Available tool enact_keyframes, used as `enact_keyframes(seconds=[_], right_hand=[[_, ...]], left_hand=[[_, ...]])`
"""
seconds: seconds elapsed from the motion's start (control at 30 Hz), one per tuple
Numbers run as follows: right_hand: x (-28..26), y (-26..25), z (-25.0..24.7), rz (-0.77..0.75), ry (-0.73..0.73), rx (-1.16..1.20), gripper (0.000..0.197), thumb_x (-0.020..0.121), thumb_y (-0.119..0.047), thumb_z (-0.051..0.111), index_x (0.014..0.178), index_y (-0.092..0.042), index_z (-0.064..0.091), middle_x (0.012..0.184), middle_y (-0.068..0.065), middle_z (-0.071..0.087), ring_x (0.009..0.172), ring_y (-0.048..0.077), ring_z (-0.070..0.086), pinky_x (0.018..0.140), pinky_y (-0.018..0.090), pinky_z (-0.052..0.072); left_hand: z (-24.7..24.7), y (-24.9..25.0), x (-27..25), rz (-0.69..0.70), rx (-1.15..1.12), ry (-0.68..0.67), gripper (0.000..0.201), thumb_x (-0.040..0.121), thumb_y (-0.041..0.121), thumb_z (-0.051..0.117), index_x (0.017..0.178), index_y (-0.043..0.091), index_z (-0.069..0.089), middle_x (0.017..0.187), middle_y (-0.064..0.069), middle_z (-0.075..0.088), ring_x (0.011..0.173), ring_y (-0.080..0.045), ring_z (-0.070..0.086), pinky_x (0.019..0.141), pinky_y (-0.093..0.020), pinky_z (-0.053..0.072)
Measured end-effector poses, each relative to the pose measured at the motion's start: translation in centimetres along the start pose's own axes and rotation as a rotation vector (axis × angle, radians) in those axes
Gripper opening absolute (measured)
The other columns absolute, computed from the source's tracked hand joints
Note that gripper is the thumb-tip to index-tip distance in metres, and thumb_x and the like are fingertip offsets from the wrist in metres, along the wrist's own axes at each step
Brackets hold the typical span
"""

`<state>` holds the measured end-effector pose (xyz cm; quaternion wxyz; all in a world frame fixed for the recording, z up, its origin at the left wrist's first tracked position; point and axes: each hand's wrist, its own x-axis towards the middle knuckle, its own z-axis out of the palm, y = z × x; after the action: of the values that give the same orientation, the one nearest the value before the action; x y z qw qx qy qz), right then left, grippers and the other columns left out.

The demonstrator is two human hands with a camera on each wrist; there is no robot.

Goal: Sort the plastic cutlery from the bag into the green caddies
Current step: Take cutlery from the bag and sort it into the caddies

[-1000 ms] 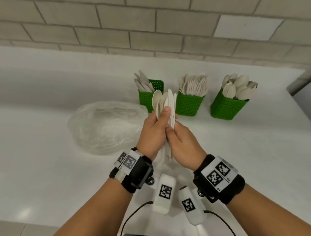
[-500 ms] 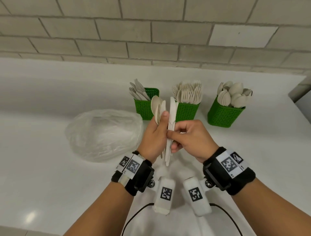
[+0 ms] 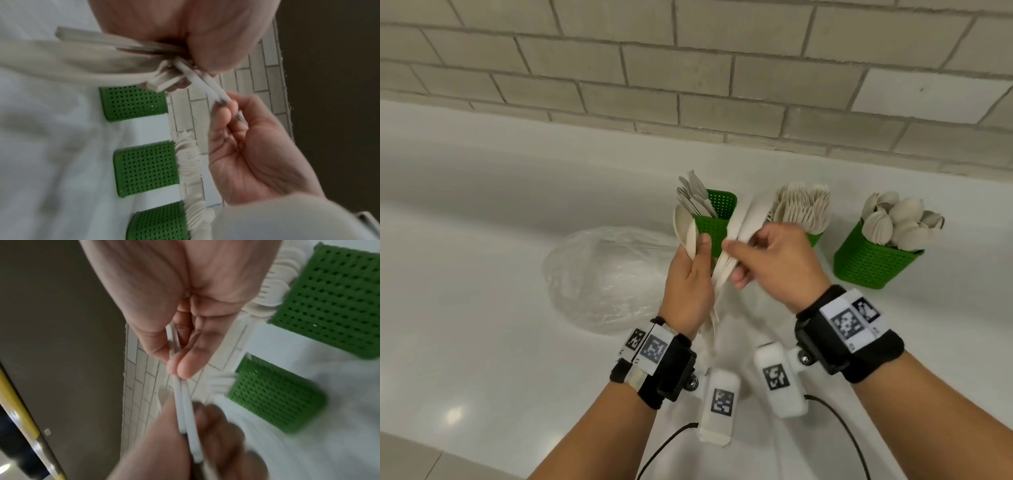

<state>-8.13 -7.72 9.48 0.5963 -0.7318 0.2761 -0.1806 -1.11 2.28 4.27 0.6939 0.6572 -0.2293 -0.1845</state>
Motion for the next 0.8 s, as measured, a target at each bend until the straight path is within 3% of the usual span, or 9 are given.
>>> enact_keyframes(seconds=[0.03, 0.1, 0.27, 0.33, 0.43, 0.53, 0.6, 0.7, 0.8], right_hand=[[0.9, -0.6, -0.4, -0.042, 0.029, -0.019, 0.022, 0.086, -0.010, 0.071, 0.066, -0.005, 0.063, 0.052, 0.010, 0.067, 0.041, 0.019, 0.062, 0.045, 0.022, 0.050], [3.2, -2.0, -1.4, -0.130, 0.119, -0.111, 0.021, 0.087, -0.017, 0.070, 0.077, 0.001, 0.066, 0.057, 0.007, 0.069, 0.047, 0.018, 0.067, 0.051, 0.026, 0.055], [9.5, -3.4, -1.5, -0.369, 0.326, -0.412, 0.026, 0.087, -0.028, 0.065, 0.079, -0.004, 0.069, 0.067, 0.006, 0.071, 0.062, 0.021, 0.070, 0.066, 0.040, 0.059], [11.5, -2.6, -0.5, -0.292, 0.207, -0.509, 0.028, 0.087, -0.027, 0.066, 0.083, 0.001, 0.068, 0.071, 0.012, 0.071, 0.064, 0.025, 0.070, 0.067, 0.041, 0.059], [12.1, -0.9, 0.8, -0.015, -0.101, -0.633, 0.045, 0.086, -0.032, 0.071, 0.114, 0.001, 0.062, 0.094, 0.014, 0.072, 0.078, 0.026, 0.072, 0.078, 0.041, 0.059], [11.0, -0.2, 0.2, -0.093, -0.020, -0.671, 0.052, 0.086, -0.036, 0.070, 0.128, -0.012, 0.055, 0.114, 0.004, 0.064, 0.097, 0.018, 0.063, 0.082, 0.026, 0.047], [9.1, -0.6, -0.3, -0.128, -0.004, -0.516, 0.038, 0.087, -0.036, 0.069, 0.119, -0.019, 0.059, 0.104, -0.004, 0.065, 0.080, 0.007, 0.060, 0.067, 0.015, 0.043], [5.5, -0.7, -0.5, -0.102, -0.229, -0.338, 0.022, 0.089, -0.039, 0.065, 0.102, -0.021, 0.068, 0.087, -0.005, 0.067, 0.058, 0.001, 0.057, 0.052, 0.012, 0.041], [3.0, -0.1, -0.8, -0.129, -0.319, -0.190, 0.029, 0.092, -0.030, 0.063, 0.082, -0.003, 0.066, 0.059, -0.007, 0.058, 0.049, 0.003, 0.048, 0.050, 0.015, 0.038]], left_hand=[[-0.4, 0.1, 0.0, -0.044, -0.029, 0.026, 0.037, 0.104, 0.032, 0.038, 0.077, 0.013, 0.052, 0.055, 0.005, 0.051, 0.050, -0.011, 0.048, 0.051, -0.028, 0.040], [-1.1, 0.1, -0.1, -0.164, -0.141, 0.056, 0.037, 0.102, 0.034, 0.044, 0.069, 0.020, 0.037, 0.052, 0.007, 0.032, 0.045, -0.009, 0.027, 0.047, -0.028, 0.020], [-2.4, 0.2, -0.2, -0.263, -0.289, 0.037, 0.046, 0.100, 0.039, 0.046, 0.062, 0.018, 0.035, 0.054, 0.001, 0.028, 0.045, -0.012, 0.026, 0.043, -0.026, 0.026], [-2.6, 0.5, -0.2, -0.275, -0.320, 0.013, 0.045, 0.100, 0.040, 0.046, 0.062, 0.017, 0.036, 0.054, 0.001, 0.031, 0.042, -0.012, 0.028, 0.042, -0.024, 0.028], [-3.0, 0.9, -0.1, -0.294, -0.335, -0.036, 0.041, 0.099, 0.040, 0.046, 0.066, 0.016, 0.041, 0.053, 0.002, 0.033, 0.040, -0.011, 0.026, 0.039, -0.021, 0.025], [-3.5, 1.1, 0.5, -0.318, -0.373, -0.093, 0.035, 0.099, 0.038, 0.047, 0.072, 0.015, 0.045, 0.055, 0.001, 0.032, 0.038, -0.009, 0.023, 0.036, -0.017, 0.020], [-3.6, 1.1, 0.7, -0.347, -0.455, -0.137, 0.030, 0.099, 0.035, 0.046, 0.077, 0.014, 0.045, 0.058, -0.001, 0.033, 0.037, -0.008, 0.022, 0.036, -0.015, 0.019], [-3.0, 1.2, 0.9, -0.375, -0.572, -0.237, 0.023, 0.095, 0.031, 0.049, 0.084, 0.012, 0.049, 0.060, -0.002, 0.037, 0.034, -0.007, 0.024, 0.035, -0.013, 0.020], [-1.7, 1.1, 0.5, -0.369, -0.536, -0.363, 0.017, 0.090, 0.024, 0.051, 0.084, 0.008, 0.051, 0.059, -0.004, 0.041, 0.035, -0.008, 0.026, 0.036, -0.015, 0.023]])
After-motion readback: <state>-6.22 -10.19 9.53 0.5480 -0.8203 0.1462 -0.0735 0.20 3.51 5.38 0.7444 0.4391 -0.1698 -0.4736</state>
